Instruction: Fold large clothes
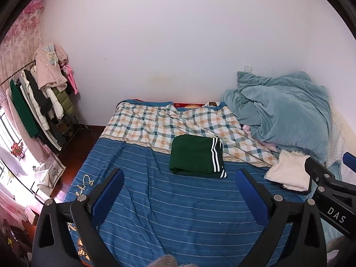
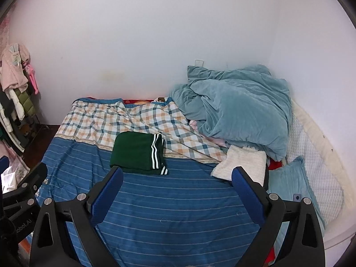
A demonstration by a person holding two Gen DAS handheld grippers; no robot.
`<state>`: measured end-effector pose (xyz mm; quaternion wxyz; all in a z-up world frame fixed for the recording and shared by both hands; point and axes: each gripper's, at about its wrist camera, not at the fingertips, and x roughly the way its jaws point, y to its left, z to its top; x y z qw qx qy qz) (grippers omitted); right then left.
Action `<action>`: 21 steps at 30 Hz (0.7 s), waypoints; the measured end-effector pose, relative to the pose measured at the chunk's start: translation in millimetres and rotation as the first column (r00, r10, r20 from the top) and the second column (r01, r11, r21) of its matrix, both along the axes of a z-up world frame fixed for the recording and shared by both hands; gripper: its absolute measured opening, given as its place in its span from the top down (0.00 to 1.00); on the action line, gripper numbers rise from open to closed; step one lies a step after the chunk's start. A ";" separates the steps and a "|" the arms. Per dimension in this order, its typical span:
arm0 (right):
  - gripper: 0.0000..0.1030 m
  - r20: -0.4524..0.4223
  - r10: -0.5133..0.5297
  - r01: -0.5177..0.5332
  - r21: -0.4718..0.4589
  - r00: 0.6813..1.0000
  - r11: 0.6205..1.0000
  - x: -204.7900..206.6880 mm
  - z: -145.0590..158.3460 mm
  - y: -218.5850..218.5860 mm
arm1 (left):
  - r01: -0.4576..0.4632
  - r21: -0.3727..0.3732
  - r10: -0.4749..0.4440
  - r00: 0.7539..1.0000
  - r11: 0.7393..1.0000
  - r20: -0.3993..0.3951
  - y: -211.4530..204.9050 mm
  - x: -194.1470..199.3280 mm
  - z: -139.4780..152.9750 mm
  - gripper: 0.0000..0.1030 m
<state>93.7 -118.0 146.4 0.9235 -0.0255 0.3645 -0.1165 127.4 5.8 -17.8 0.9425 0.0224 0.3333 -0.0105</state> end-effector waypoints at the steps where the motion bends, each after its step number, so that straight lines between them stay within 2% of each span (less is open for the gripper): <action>1: 0.03 0.001 0.002 -0.002 0.002 1.000 1.000 -0.4 0.4 -0.4 | 0.005 0.003 -0.005 1.000 1.000 0.002 0.5 0.3 -0.2 0.01; 21: 0.03 0.005 0.026 -0.026 0.014 1.000 1.000 5.5 3.4 -1.5 | -0.025 0.002 0.025 1.000 1.000 0.012 -0.3 -4.2 6.6 0.01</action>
